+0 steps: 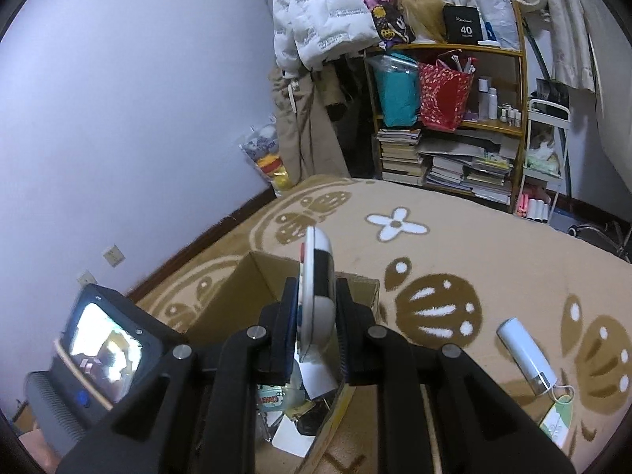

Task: Organize rigid objects
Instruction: 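Carry the white remote into the box with the right tool and release it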

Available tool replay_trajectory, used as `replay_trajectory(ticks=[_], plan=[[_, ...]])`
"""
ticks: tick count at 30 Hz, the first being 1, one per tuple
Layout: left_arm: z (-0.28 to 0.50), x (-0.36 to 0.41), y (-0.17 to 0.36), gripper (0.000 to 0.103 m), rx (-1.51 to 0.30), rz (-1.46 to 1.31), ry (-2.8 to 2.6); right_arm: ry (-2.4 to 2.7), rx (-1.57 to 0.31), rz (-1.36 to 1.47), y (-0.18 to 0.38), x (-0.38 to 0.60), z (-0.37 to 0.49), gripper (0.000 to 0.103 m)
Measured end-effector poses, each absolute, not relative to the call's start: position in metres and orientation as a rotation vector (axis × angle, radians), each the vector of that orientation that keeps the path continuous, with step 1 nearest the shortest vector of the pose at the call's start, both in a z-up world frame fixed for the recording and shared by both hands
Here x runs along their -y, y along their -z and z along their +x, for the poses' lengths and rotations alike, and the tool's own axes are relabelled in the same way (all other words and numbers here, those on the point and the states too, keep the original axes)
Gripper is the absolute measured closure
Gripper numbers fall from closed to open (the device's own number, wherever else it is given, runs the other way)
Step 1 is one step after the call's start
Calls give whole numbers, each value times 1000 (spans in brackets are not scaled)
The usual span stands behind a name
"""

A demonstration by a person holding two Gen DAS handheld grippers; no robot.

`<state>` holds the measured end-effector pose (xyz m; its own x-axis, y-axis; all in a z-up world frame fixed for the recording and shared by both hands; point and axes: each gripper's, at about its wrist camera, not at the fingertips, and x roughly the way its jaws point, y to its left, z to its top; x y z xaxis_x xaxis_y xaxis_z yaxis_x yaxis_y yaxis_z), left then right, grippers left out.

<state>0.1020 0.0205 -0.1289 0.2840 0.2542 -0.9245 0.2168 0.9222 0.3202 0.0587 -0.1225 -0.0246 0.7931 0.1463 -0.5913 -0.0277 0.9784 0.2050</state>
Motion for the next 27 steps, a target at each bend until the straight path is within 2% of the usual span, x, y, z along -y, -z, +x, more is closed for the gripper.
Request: replay_trajectory(ticks=[10,21,23,25,27], plan=[[103,-23,130,80,-1296,419,-23,-9,-654,38,38,105,68,84],[101,-21,131,80,-1294,425,-25,-56,-715,112,50,111,59,80],[101,-21,131,80,-1293,427,-25,-56,-714,112,46,111,59,72],[101,-21,131,80,-1293,426,-25,-54,-712,112,43,112,59,52],[101,-21,131,80,-1293,426,-25,-34,-710,111,40,115,58,42]])
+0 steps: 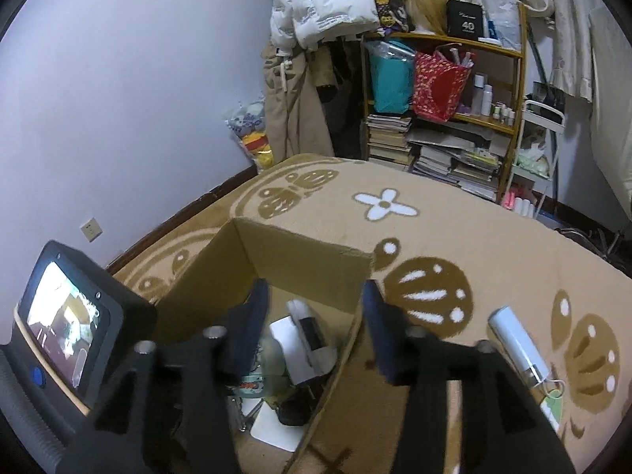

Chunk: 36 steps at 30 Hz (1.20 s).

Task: Organize rigid objects
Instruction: 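Carry the white remote into the box with the right tool and release it, then move the right tool to the light-blue power bank and grasp it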

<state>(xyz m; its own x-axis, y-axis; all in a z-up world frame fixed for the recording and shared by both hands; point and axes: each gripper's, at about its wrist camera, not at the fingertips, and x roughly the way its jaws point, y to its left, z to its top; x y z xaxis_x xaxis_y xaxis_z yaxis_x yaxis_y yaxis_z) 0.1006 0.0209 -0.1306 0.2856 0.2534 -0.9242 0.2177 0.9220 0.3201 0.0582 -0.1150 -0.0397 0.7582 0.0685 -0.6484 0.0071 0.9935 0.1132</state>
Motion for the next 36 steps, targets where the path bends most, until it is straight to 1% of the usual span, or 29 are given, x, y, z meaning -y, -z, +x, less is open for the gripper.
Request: replay_trajectory(ticks=[3,5,7,11,14,20,36], plan=[[101,-21,131,80,-1293,428,-25,-9,-715,106,36,121,59,40],[100,-21,131,80,-1292,430,-25,-4,-716,126,34,128,58,34],[99,-21,131,80,-1292,428,-25,-1,-712,155,31,136,56,21],[99,-20,131,80,-1292,429,-25,9,-708,193,27,156,51,15],[99,-20,131,80,-1292,429,-25,26,-699,192,26,171,47,8],[99,-20,131,80,-1292,431,-26,85,-741,149,42,203,47,7],[98,-18,132,80,-1293,434,-29,190,-758,218,93,271,47,7]])
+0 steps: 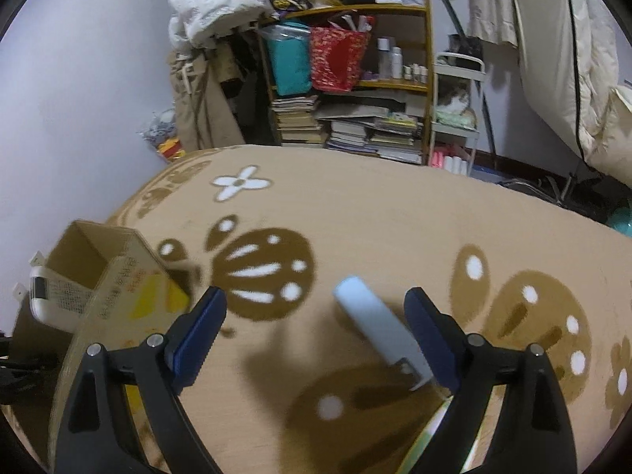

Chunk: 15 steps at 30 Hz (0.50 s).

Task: Organize rigid objects
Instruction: 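Move the right tool to the light-blue power bank and grasp it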

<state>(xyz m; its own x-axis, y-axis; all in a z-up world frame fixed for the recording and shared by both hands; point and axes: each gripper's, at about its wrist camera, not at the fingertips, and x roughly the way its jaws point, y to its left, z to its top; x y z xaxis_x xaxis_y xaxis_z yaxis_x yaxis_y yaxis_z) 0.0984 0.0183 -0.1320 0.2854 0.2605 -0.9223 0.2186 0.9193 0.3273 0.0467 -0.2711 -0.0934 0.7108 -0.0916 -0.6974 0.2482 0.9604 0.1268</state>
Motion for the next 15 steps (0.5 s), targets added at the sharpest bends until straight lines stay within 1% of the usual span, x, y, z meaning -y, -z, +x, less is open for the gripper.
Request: replay_trajectory(ticks=[9,12,15], plan=[[100,-17,133,80,-1293,444,-31,227,-803,282,124,307,58,8],[100,-17,134,80,-1294,444,-31,225,-846,289,137,311,63,21],[99,-16,134,80,-1292,450,-31,217,-870,286,148,311,64,23]])
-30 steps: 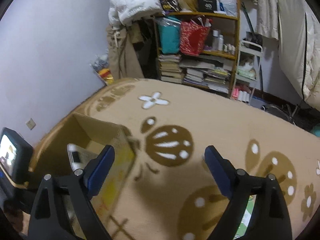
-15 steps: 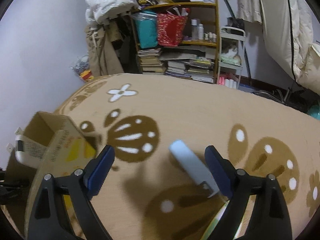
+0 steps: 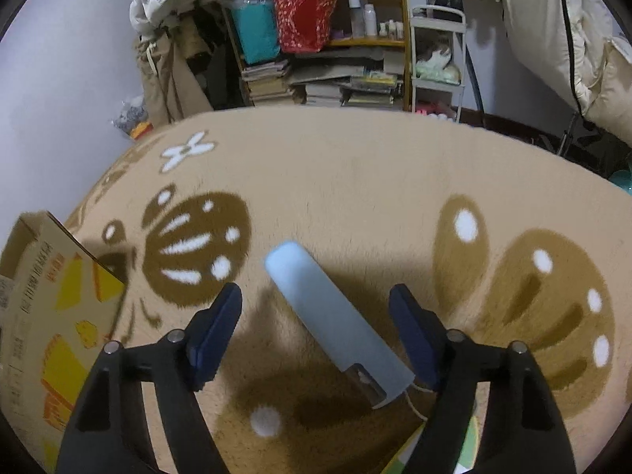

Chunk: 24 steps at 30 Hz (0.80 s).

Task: Organize rigid objects
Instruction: 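Move the right tool to the light-blue power bank and grasp it, then carry the power bank into the box with the right tool and release it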

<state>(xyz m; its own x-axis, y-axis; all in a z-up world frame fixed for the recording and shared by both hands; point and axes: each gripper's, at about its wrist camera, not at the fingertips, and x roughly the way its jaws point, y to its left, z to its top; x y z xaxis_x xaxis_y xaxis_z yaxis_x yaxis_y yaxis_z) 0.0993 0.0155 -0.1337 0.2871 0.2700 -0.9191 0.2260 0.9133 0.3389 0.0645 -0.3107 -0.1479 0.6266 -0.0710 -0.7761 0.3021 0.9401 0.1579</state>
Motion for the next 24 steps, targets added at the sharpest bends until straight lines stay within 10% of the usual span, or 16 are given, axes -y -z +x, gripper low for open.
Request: replay_trajectory(ticks=[12,24], plan=[[99,-12,134,79,-1291,457,-36,211,-927,282,166,300,66,71],[98,-11,134,79,-1291,457,-36,253,-905,301,149,286,66,74]])
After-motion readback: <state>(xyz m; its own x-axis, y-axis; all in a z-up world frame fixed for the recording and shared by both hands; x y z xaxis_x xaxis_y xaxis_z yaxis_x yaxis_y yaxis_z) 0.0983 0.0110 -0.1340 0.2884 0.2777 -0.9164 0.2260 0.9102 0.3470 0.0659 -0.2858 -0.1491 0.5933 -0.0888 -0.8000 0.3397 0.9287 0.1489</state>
